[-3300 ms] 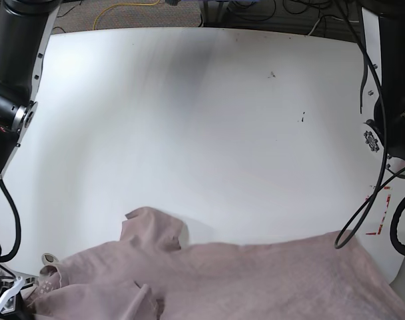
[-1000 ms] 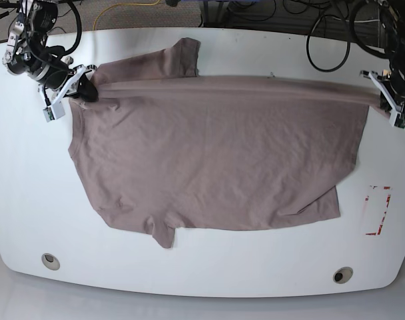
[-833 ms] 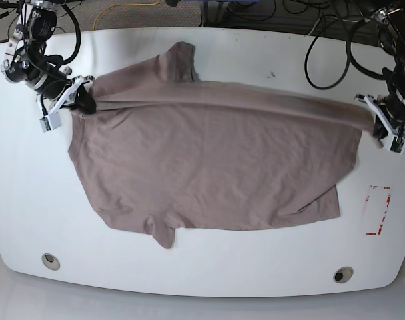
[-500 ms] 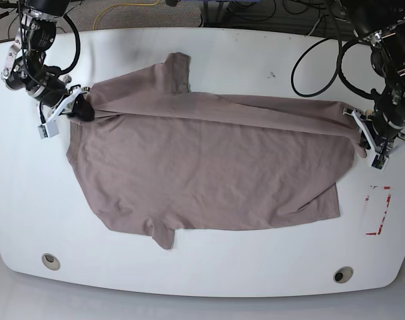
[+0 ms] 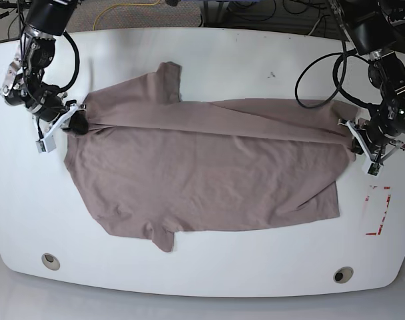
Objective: Fold the T-shirt properly
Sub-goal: 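Pull both grippers slightly apart to smooth the shirt edge, then open the right gripper and release the shirt edge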
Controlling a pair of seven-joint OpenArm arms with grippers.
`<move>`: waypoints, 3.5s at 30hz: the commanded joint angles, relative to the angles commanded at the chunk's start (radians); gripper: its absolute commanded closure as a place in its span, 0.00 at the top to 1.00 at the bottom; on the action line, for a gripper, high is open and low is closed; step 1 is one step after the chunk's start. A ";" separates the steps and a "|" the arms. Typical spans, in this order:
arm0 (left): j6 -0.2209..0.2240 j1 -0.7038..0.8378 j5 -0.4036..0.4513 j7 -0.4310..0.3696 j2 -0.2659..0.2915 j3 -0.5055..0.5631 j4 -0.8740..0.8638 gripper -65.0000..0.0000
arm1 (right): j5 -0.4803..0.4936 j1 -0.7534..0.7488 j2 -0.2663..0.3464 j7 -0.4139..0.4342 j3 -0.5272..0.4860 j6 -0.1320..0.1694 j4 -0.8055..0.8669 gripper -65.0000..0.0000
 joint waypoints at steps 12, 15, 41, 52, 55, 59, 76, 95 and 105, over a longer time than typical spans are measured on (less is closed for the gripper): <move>0.000 0.002 0.000 -0.044 -0.011 0.000 -0.058 0.00 | -0.104 0.055 -0.020 0.000 0.003 0.000 0.000 0.00; 0.000 -0.002 0.000 -0.044 -0.011 0.000 -0.066 0.00 | -0.101 0.068 -0.020 0.000 0.003 0.000 0.000 0.00; 0.000 -0.008 -0.005 -0.044 -0.023 0.002 -0.083 0.53 | -0.104 0.150 -0.012 0.037 0.003 -0.008 -0.095 0.82; 0.000 -0.026 -0.008 -0.044 -0.041 -0.005 -0.005 0.61 | -0.104 -0.040 -0.064 -0.006 0.023 -0.009 0.215 0.83; 0.000 -0.023 -0.015 -0.044 -0.044 -0.005 0.034 0.61 | -0.107 -0.080 -0.097 -0.006 0.080 -0.009 0.236 0.83; 0.000 -0.017 -0.051 -0.044 -0.048 -0.006 0.068 0.61 | -0.112 -0.112 -0.158 -0.006 0.150 -0.008 0.235 0.84; 0.000 0.034 -0.094 -0.044 -0.074 -0.043 0.080 0.61 | -0.109 -0.112 -0.261 -0.005 0.158 0.003 0.157 0.84; 0.000 0.051 -0.094 -0.044 -0.074 -0.066 0.083 0.61 | -0.107 -0.101 -0.265 -0.003 0.157 0.053 0.048 0.71; 0.000 0.051 -0.089 -0.044 -0.072 -0.080 0.081 0.61 | -0.103 -0.106 -0.265 -0.003 0.100 0.053 0.051 0.00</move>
